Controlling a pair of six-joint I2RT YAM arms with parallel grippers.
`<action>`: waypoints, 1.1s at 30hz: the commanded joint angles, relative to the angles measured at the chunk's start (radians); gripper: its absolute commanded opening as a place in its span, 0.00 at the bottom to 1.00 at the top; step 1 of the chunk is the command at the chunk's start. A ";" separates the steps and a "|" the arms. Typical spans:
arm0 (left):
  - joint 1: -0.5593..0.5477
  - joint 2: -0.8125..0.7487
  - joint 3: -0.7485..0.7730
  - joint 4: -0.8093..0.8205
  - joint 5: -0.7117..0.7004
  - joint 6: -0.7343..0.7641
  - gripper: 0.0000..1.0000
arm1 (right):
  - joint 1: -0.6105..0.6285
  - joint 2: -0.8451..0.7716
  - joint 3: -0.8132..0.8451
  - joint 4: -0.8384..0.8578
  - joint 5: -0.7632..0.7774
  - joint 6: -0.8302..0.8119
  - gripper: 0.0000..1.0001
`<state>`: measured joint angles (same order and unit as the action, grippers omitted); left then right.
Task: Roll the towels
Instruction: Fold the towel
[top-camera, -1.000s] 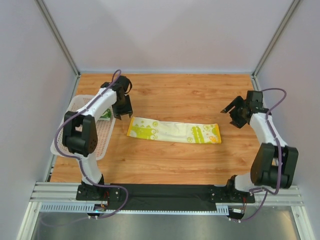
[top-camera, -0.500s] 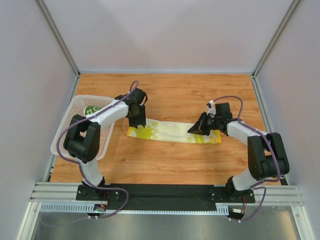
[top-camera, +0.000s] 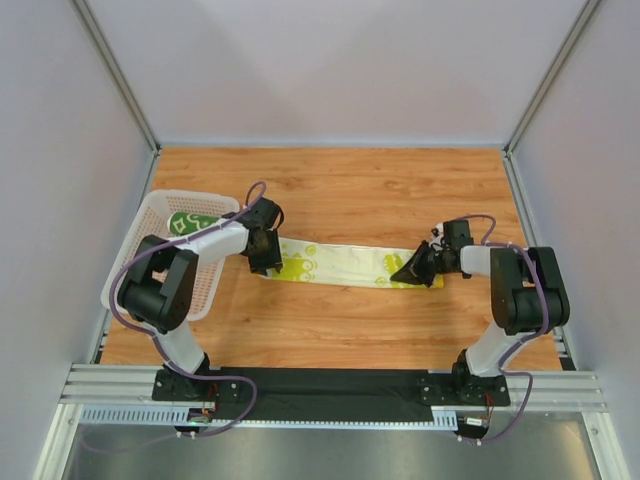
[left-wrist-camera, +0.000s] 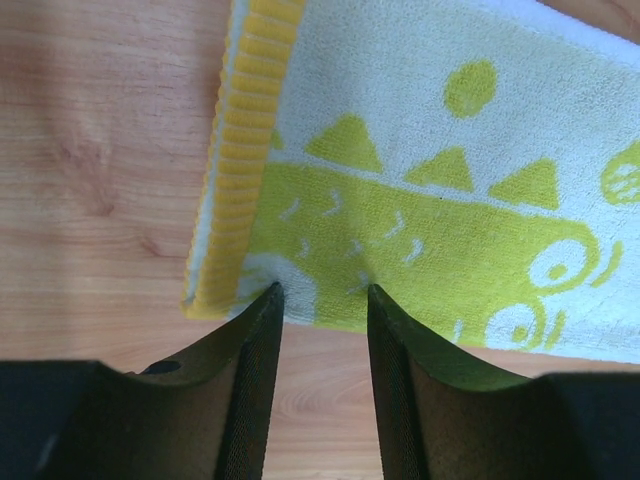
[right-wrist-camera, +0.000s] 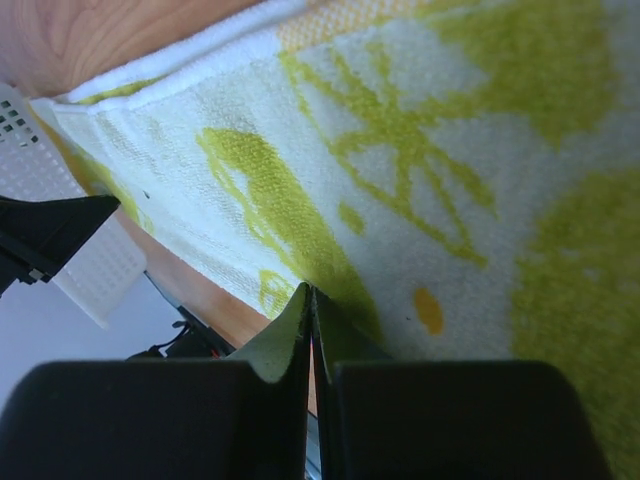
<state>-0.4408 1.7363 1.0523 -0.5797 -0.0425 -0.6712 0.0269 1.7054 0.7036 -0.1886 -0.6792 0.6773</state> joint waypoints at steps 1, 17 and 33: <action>0.010 0.026 -0.069 0.014 -0.017 -0.027 0.46 | -0.015 -0.049 -0.026 -0.060 0.165 -0.030 0.00; 0.010 -0.001 -0.097 0.050 0.036 -0.010 0.42 | 0.359 -0.054 0.138 0.360 -0.166 0.096 0.00; 0.010 -0.053 -0.114 0.020 0.044 0.001 0.39 | 0.545 0.413 0.360 0.459 -0.191 0.105 0.00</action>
<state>-0.4282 1.6810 0.9771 -0.5041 -0.0105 -0.6830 0.5819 2.1223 1.0733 0.2287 -0.8654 0.7971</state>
